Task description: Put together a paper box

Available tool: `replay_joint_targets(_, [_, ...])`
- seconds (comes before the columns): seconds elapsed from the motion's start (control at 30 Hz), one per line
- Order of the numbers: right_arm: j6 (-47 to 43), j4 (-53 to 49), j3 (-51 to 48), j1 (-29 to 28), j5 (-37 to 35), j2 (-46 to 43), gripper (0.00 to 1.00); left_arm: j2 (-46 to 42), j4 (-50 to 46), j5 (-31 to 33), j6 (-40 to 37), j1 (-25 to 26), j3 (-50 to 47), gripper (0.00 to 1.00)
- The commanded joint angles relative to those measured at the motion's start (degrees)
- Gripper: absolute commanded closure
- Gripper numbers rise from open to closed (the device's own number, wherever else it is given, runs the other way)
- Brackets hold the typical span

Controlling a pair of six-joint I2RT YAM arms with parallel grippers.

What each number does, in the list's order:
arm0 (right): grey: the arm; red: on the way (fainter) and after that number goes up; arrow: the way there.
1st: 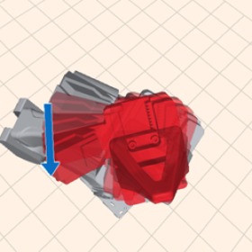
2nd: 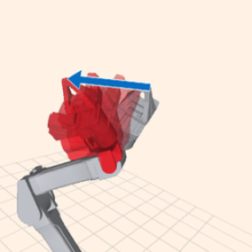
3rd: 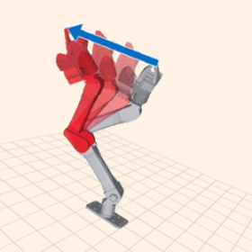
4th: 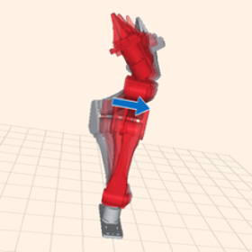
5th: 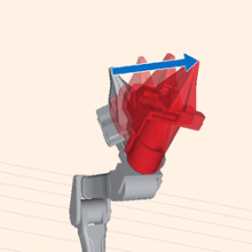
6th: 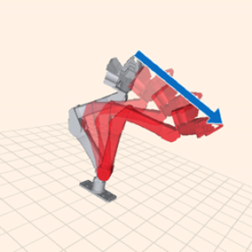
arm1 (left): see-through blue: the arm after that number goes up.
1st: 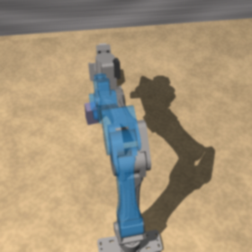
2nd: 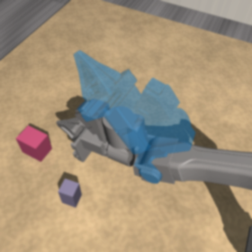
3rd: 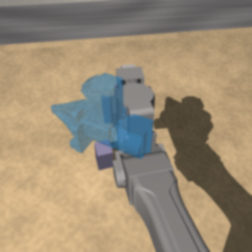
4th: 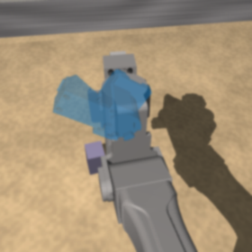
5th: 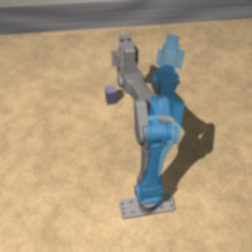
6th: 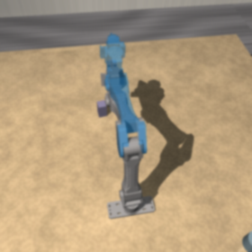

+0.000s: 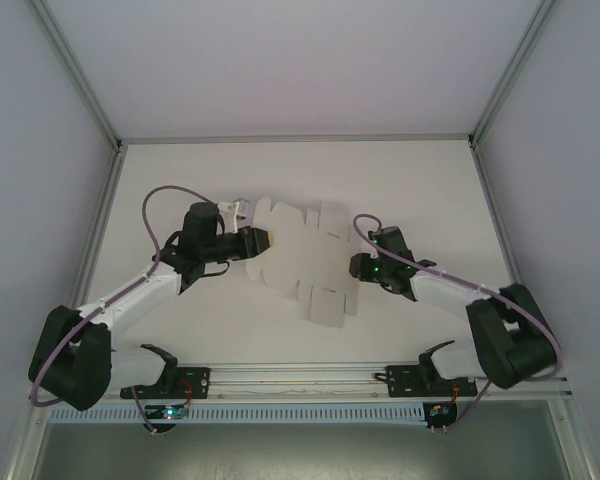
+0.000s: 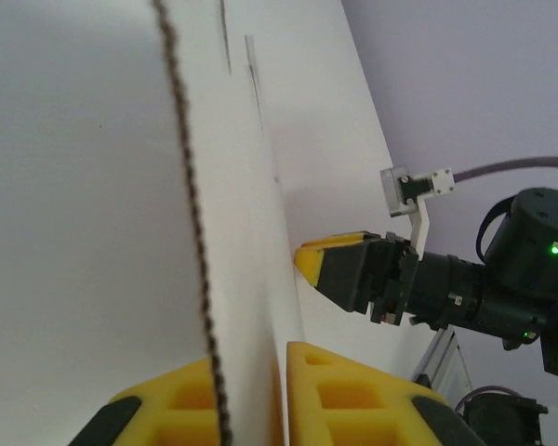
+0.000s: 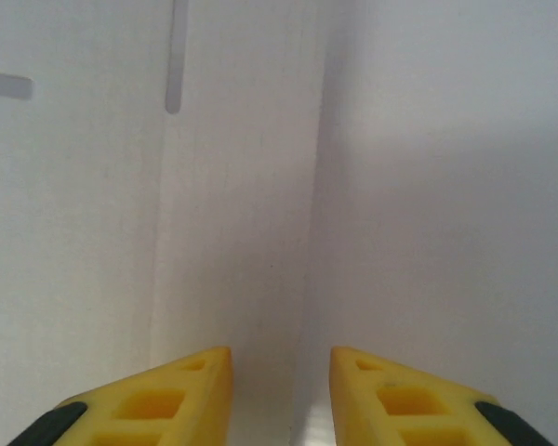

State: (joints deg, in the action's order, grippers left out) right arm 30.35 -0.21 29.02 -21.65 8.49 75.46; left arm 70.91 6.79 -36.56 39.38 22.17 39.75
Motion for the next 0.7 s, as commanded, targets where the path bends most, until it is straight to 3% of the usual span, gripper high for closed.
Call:
replay_joint_targets(0.0, [-1.17, -2.38, -1.86, 2.96, 5.23, -7.42, 0.60, -2.93, -0.08, 1.58, -1.76, 0.50, -0.46, 0.92])
replay_joint_targets(0.1, [-1.04, -2.90, -3.49, 6.62, 10.29, -15.09, 0.52, -5.80, 0.08, 2.81, -2.19, 0.50, -1.20, 1.00])
replay_joint_targets(0.23, [-0.15, -2.67, -4.78, 8.85, 17.25, -23.15, 0.33, -10.31, 4.68, 2.55, -1.20, 0.50, -2.88, 1.00])
replay_joint_targets(0.37, [2.31, 4.40, -6.96, 11.16, 27.82, -27.74, 0.15, -14.99, 8.92, 1.18, 0.81, 0.48, -3.79, 1.00])
replay_joint_targets(0.53, [7.10, 11.81, -7.52, 14.71, 35.59, -27.66, 0.14, -18.03, 15.54, -3.07, 7.01, 0.50, -4.31, 1.00])
replay_joint_targets(0.67, [12.17, 20.35, -7.93, 16.44, 42.16, -25.48, 0.23, -20.47, 14.01, -3.96, 5.89, 0.46, -3.70, 1.00])
